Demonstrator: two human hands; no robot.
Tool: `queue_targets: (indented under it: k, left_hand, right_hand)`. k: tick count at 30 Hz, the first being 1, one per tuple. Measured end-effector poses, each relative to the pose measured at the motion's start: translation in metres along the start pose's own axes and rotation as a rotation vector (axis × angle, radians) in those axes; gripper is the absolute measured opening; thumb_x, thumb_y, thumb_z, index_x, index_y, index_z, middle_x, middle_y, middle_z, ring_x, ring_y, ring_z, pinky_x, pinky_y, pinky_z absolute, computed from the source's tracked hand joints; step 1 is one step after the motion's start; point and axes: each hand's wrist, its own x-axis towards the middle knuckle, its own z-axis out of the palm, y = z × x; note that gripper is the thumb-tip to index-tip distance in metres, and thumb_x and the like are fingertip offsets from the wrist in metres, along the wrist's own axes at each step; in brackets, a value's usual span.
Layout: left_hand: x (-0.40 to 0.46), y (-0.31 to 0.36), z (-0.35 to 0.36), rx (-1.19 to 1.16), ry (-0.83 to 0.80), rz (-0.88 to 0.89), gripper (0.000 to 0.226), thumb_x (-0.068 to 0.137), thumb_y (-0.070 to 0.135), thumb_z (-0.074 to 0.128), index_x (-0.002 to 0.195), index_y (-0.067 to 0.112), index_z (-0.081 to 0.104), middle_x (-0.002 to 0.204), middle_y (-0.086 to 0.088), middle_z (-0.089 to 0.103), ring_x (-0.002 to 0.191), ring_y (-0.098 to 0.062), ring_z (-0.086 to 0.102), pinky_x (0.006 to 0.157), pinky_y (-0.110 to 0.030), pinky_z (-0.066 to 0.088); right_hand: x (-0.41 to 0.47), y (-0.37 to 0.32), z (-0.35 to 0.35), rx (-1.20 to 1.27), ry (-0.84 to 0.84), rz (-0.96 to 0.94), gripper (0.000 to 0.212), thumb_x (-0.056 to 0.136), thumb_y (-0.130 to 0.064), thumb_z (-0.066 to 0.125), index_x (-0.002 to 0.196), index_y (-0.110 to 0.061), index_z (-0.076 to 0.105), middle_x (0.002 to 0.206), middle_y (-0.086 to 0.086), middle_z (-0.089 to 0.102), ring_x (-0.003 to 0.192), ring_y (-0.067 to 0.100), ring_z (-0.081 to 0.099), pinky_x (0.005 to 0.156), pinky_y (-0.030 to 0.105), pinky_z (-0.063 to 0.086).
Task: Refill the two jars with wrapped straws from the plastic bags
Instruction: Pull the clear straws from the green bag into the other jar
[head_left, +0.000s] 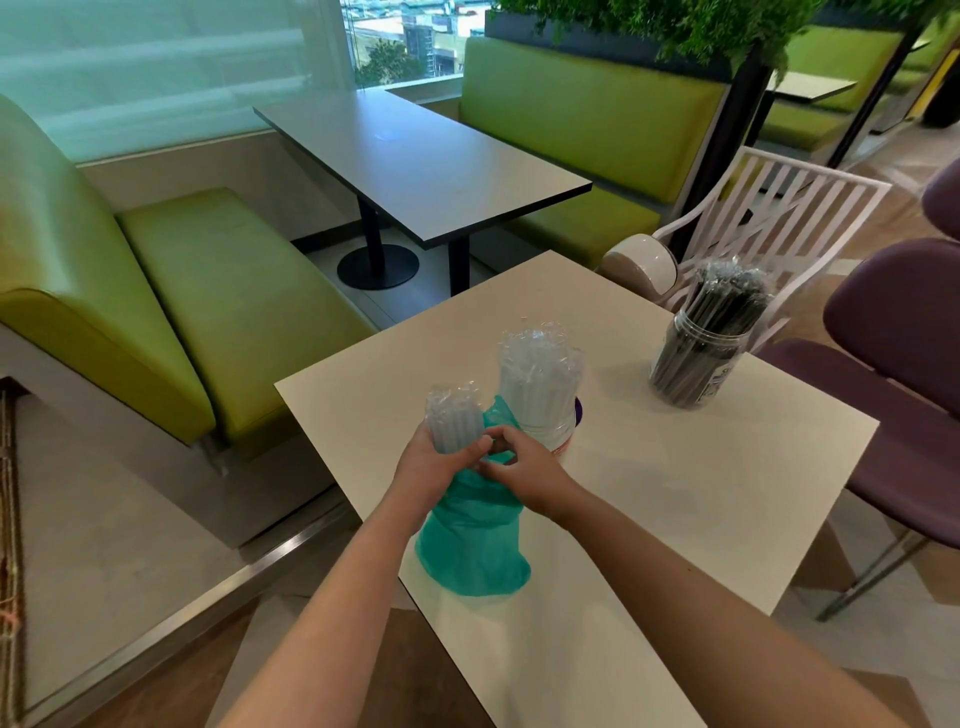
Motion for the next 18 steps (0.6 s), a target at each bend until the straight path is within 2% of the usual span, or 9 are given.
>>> queue_targets:
  k: [2,6,10,13,18]
  left_hand:
    - [-0.001,0.000,0.000,-0.015,-0.046,0.001,0.070,0.068,0.044,0.083,0.128,0.024,0.054,0.116,-0.002,0.068,0.105,-0.020,0.066,0.091,-0.040,0.056]
    - [-0.008,0.002,0.001,-0.108,-0.073,-0.001,0.064,0.070,0.048,0.076,0.124,0.019,0.057,0.113,-0.006,0.070,0.099,-0.022,0.069,0.082,-0.036,0.058]
    - [-0.008,0.001,0.003,-0.097,0.003,-0.003,0.050,0.079,0.042,0.075,0.119,0.018,0.058,0.110,-0.005,0.070,0.099,-0.021,0.068,0.080,-0.033,0.058]
    - [-0.007,0.002,0.004,-0.065,0.086,-0.005,0.037,0.083,0.039,0.074,0.110,0.022,0.057,0.107,-0.004,0.067,0.096,-0.022,0.067,0.081,-0.037,0.058]
    - [-0.009,0.003,0.008,-0.026,0.063,0.017,0.053,0.078,0.041,0.077,0.121,0.021,0.053,0.110,-0.001,0.067,0.098,-0.021,0.066,0.087,-0.040,0.057]
  right_hand:
    - [0.001,0.001,-0.001,0.001,-0.003,0.012,0.041,0.091,-0.027,0.066,0.127,-0.018,0.050,0.123,0.000,0.057,0.113,0.016,0.056,0.102,0.036,0.048]
    - [0.000,0.002,-0.002,0.022,-0.016,0.025,0.043,0.092,-0.028,0.065,0.129,-0.015,0.047,0.127,0.000,0.056,0.117,0.018,0.055,0.104,0.038,0.047]
    - [-0.001,0.004,-0.003,0.015,0.012,-0.010,0.041,0.091,-0.029,0.066,0.126,-0.015,0.050,0.122,0.001,0.058,0.112,0.017,0.056,0.099,0.032,0.048]
    - [-0.002,0.007,-0.003,0.035,0.049,-0.025,0.042,0.086,-0.029,0.072,0.122,-0.014,0.054,0.114,0.001,0.061,0.105,0.017,0.059,0.093,0.029,0.050]
    - [0.000,0.010,-0.004,0.021,0.061,0.003,0.043,0.085,-0.035,0.072,0.120,-0.016,0.055,0.112,0.001,0.063,0.103,0.018,0.061,0.092,0.033,0.054]
